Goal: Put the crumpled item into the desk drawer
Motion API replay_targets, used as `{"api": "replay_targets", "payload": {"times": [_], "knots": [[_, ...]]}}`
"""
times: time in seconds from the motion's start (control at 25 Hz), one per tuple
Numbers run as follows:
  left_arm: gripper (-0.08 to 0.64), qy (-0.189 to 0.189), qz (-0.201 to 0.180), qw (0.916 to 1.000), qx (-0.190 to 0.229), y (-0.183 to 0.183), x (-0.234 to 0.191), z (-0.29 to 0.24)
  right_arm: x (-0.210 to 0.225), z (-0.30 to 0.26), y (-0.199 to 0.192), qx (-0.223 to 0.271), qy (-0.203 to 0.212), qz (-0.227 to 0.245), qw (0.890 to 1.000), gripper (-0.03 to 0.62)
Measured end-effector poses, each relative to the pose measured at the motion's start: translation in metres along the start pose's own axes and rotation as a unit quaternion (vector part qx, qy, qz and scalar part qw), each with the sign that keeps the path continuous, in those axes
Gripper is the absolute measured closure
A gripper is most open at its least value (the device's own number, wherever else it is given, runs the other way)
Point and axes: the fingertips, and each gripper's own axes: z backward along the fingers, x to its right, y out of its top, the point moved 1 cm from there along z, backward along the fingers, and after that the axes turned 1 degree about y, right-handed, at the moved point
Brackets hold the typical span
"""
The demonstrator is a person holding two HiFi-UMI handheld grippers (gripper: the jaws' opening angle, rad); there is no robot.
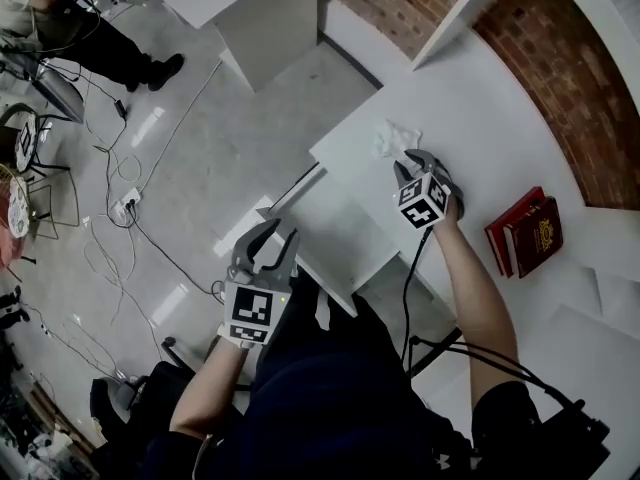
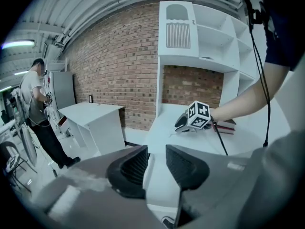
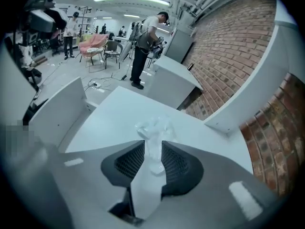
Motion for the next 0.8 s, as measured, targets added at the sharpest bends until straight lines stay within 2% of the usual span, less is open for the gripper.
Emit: {"api": "replay_targets", "payload": {"times": [0.32, 0.4, 0.52, 0.8], "knots": [[0.433, 0.015, 0.027, 0.9993, -0.020, -0.023, -0.011, 0.006, 0.003, -0.034, -0.006, -0.030, 0.004, 0.022, 0.999, 0.488], [0.433, 0.017, 0.030, 0.9992, -0.020, -0.023, -0.014, 0.006, 0.004, -0.035, -0.004, -0.028, -0.001, 0.022, 0.999, 0.494], [0.433, 0.016, 0.033, 0.9992, -0.017, -0.022, -0.014, 0.004, 0.005, -0.033, -0.001, -0.020, -0.006, 0.020, 1.000, 0.552], [0.433, 0.005, 0.031, 0.9994, -0.013, -0.016, -0.003, 0.000, 0.003, -0.013, 0.005, 0.006, -0.015, 0.016, 1.000, 0.583]]}}
